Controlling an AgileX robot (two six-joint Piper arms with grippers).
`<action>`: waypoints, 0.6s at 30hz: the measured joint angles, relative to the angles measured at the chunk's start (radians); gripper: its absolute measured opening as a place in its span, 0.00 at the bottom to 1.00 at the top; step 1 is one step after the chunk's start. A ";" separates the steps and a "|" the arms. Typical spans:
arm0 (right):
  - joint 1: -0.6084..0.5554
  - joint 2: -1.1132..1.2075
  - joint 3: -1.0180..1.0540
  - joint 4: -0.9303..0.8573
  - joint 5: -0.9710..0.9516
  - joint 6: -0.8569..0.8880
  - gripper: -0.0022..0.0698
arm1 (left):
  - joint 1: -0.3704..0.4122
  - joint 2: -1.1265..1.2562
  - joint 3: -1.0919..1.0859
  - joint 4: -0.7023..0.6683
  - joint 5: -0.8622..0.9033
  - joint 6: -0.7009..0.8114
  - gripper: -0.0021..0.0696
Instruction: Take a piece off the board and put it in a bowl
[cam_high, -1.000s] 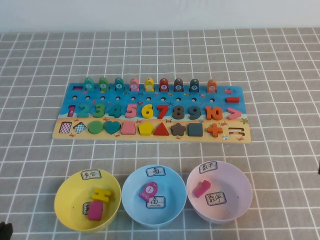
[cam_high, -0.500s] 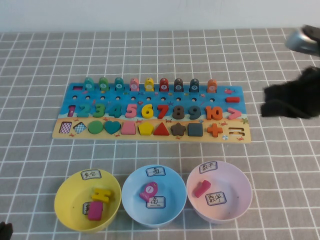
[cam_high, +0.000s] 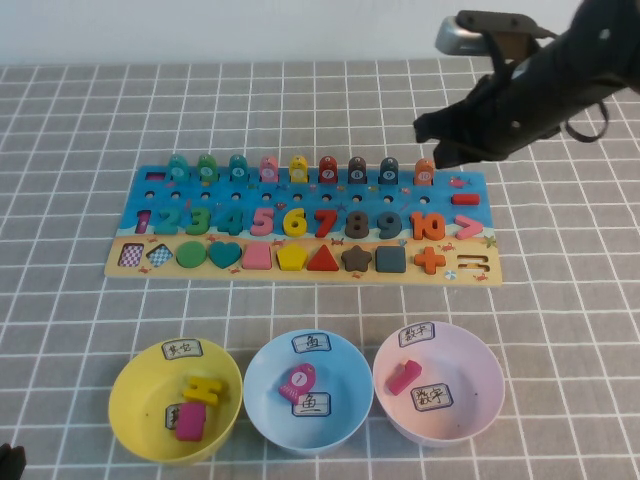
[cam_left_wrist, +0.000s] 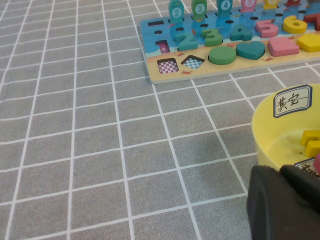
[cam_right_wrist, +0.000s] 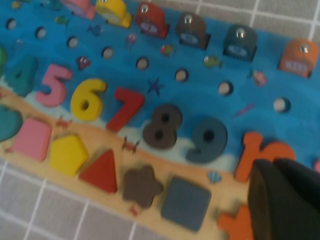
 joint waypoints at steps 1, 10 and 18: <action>0.003 0.028 -0.023 -0.005 0.000 0.002 0.02 | 0.000 0.000 0.000 0.000 0.000 0.000 0.03; 0.005 0.213 -0.217 -0.016 0.030 0.005 0.34 | 0.000 0.000 0.000 0.000 0.000 0.000 0.03; 0.005 0.309 -0.323 -0.056 0.030 0.058 0.42 | 0.000 0.000 0.000 0.000 0.000 0.000 0.03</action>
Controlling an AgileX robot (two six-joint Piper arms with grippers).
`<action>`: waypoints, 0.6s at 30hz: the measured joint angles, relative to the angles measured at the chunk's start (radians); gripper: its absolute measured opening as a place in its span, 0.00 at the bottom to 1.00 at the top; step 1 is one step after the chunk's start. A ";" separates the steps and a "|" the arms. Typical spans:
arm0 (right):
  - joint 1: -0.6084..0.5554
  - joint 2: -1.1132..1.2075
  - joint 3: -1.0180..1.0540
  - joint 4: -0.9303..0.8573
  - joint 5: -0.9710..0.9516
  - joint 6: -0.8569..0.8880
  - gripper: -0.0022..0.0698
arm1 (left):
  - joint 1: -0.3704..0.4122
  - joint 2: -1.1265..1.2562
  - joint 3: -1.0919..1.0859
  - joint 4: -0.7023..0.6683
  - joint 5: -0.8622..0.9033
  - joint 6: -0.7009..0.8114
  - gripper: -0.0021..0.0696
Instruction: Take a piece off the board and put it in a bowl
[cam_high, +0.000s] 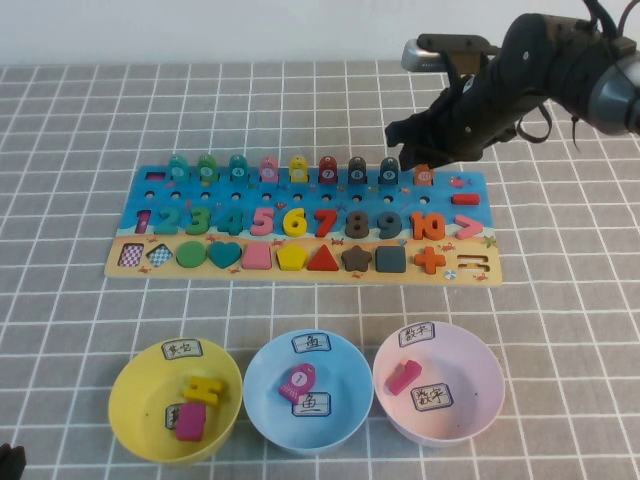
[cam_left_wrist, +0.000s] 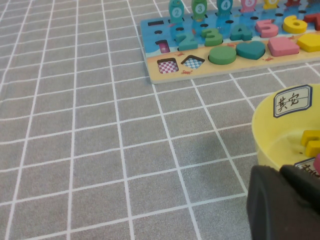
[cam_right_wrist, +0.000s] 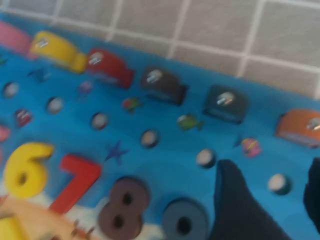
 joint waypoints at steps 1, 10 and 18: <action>0.001 0.006 -0.009 -0.022 0.000 0.015 0.42 | 0.000 0.000 0.000 0.000 0.000 0.000 0.03; 0.003 0.029 -0.041 -0.130 -0.009 0.122 0.42 | 0.000 0.000 0.000 0.000 0.000 0.000 0.03; 0.003 0.065 -0.041 -0.132 -0.045 0.129 0.42 | 0.000 0.000 0.000 0.000 0.000 0.000 0.03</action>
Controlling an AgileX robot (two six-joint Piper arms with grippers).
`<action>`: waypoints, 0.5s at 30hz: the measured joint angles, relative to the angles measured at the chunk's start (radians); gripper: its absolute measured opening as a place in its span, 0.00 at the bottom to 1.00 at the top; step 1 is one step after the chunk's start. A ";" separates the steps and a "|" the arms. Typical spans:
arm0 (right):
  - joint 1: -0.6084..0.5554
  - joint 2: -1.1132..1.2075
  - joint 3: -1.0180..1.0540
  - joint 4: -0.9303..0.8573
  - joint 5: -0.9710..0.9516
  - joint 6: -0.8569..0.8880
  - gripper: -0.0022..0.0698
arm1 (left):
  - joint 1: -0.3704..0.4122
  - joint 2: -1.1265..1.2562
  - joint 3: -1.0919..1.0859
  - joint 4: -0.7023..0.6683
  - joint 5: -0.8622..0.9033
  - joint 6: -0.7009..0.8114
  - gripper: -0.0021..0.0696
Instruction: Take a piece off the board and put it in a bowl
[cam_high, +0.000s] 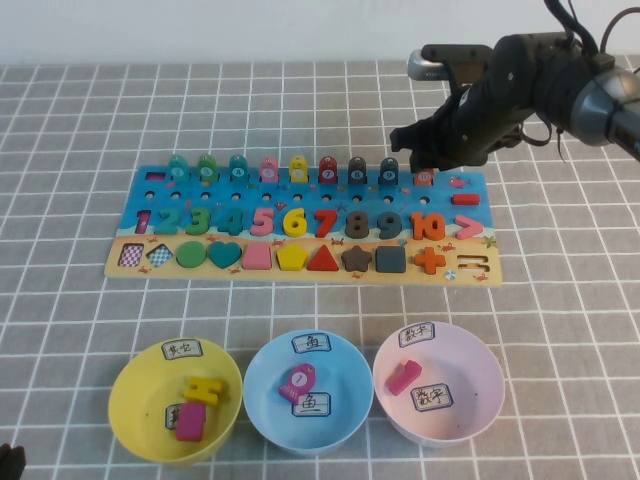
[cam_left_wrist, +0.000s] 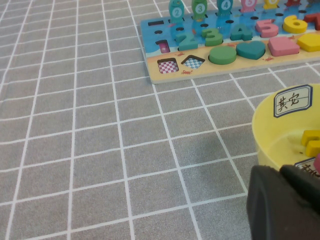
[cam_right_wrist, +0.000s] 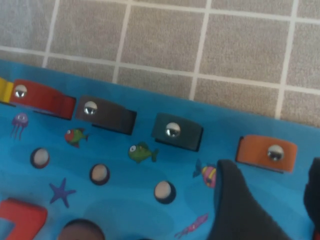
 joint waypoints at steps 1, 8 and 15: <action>0.000 0.002 0.000 0.000 -0.004 0.002 0.42 | 0.000 0.000 0.000 0.000 0.000 0.000 0.03; 0.000 0.002 0.000 -0.002 -0.044 0.002 0.42 | 0.000 0.000 0.000 0.000 0.000 0.000 0.03; 0.000 0.007 0.000 -0.002 -0.057 0.002 0.42 | 0.000 0.000 0.000 0.000 0.000 0.000 0.03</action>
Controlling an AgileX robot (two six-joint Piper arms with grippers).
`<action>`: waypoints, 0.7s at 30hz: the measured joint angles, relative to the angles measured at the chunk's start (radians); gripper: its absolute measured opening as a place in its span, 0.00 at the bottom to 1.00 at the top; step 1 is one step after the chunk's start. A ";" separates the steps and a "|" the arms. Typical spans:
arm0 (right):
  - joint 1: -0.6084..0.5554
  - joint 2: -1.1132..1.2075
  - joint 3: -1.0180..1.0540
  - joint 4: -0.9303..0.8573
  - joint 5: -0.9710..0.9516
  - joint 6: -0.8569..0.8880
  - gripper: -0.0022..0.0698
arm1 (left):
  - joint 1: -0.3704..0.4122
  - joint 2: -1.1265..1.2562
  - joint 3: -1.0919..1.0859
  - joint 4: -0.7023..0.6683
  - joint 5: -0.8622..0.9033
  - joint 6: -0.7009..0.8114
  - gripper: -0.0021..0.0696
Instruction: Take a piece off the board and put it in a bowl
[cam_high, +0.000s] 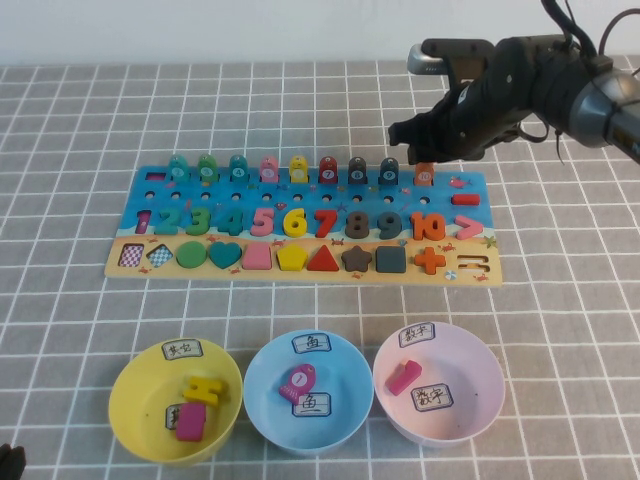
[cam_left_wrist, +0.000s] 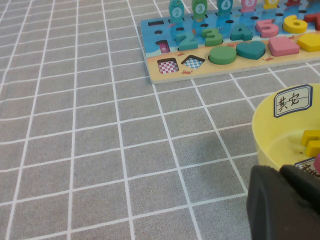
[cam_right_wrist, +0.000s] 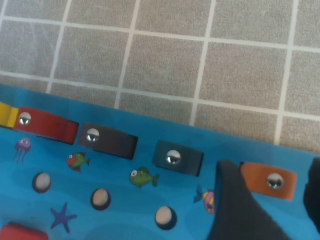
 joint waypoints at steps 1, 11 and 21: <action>0.000 0.002 0.000 0.000 -0.002 0.000 0.42 | 0.000 0.000 0.000 0.000 0.000 0.000 0.03; 0.000 0.033 -0.002 0.000 -0.009 0.000 0.42 | 0.000 0.000 0.000 0.000 0.000 0.000 0.03; 0.000 0.048 -0.002 0.000 -0.014 0.000 0.42 | 0.000 0.000 0.000 0.000 0.000 0.000 0.03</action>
